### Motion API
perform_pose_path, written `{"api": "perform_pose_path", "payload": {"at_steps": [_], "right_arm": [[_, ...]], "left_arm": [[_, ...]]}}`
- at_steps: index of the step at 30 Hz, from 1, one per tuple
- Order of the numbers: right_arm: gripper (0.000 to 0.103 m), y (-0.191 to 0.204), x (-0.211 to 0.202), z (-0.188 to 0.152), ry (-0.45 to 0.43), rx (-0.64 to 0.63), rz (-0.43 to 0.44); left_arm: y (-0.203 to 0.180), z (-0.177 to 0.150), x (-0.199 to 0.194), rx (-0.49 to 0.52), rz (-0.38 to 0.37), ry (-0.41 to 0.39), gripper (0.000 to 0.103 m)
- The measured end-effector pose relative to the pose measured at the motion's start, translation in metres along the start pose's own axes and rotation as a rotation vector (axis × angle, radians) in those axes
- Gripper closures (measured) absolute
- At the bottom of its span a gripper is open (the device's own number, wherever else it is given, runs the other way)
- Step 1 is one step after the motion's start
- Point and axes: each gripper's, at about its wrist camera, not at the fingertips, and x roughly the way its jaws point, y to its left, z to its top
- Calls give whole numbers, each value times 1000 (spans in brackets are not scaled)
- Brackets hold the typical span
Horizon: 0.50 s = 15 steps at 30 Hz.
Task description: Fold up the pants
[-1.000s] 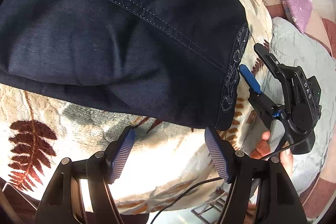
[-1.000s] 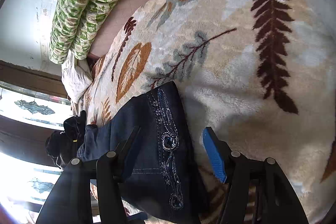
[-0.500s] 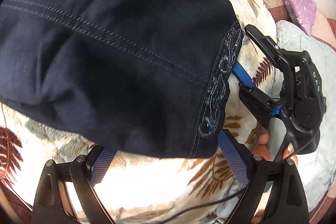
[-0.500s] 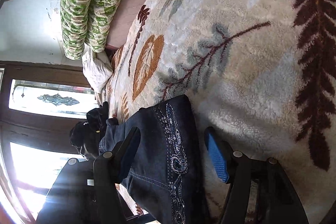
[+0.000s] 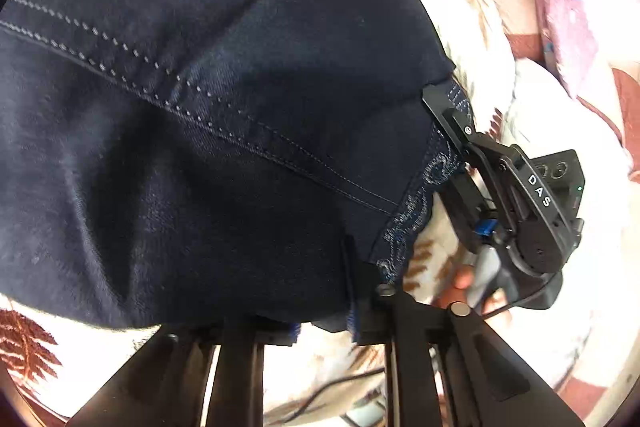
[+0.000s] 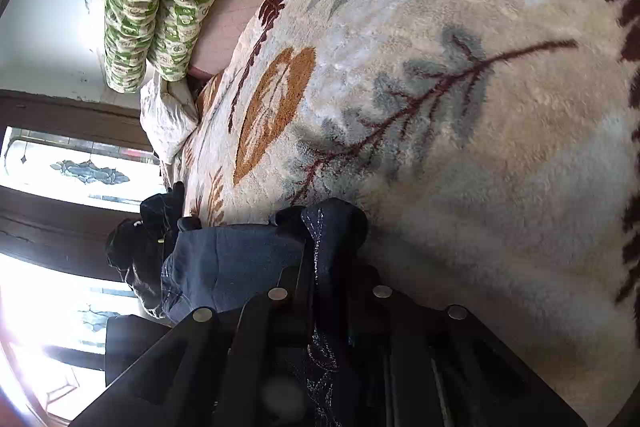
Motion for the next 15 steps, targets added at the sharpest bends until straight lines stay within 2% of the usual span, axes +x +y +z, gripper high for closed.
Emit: {"api": "perform_pose_path", "payload": {"at_steps": [4, 9, 15], "right_arm": [[95, 10, -12, -11, -52, -3, -5], [95, 35, -28, -22, -79, -27, -54], [95, 77, -47, -34, -119, -49, -112]], "left_arm": [[2, -7, -4, 10, -41, 26, 93], [2, -16, -17, 24, -89, 43, 94], [5, -24, -57, 45, -164, 32, 94]]}}
